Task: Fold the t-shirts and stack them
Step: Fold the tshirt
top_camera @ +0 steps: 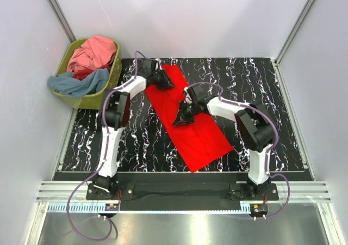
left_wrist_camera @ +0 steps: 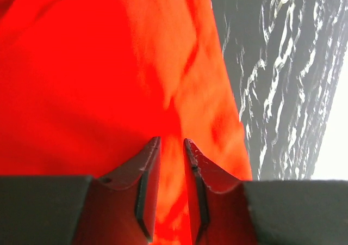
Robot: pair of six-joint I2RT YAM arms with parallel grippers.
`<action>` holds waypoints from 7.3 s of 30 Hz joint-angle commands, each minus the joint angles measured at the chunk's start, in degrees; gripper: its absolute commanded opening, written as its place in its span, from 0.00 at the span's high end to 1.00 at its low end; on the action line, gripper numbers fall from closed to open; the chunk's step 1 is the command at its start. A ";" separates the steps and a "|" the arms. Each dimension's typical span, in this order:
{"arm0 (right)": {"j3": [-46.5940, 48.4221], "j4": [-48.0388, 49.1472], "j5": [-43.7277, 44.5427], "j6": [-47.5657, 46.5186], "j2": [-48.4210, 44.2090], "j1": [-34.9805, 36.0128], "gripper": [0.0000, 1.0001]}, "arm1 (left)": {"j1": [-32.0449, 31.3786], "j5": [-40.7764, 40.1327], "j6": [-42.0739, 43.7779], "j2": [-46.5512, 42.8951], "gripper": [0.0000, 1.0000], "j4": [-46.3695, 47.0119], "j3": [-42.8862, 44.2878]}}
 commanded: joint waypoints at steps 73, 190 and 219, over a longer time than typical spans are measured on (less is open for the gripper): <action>-42.90 -6.02 -7.99 -1.03 -36.33 -10.36 0.42 | -6.29 3.61 -7.20 -76.98 0.51 -3.26 -90.41; 27.84 -31.84 -11.42 -15.00 14.39 -27.58 1.00 | 5.83 9.24 -6.86 -27.68 1.00 -4.31 -33.82; 16.94 -24.29 -7.82 -12.19 5.16 -21.17 0.62 | -1.28 8.88 3.52 -32.26 0.81 -7.05 -36.91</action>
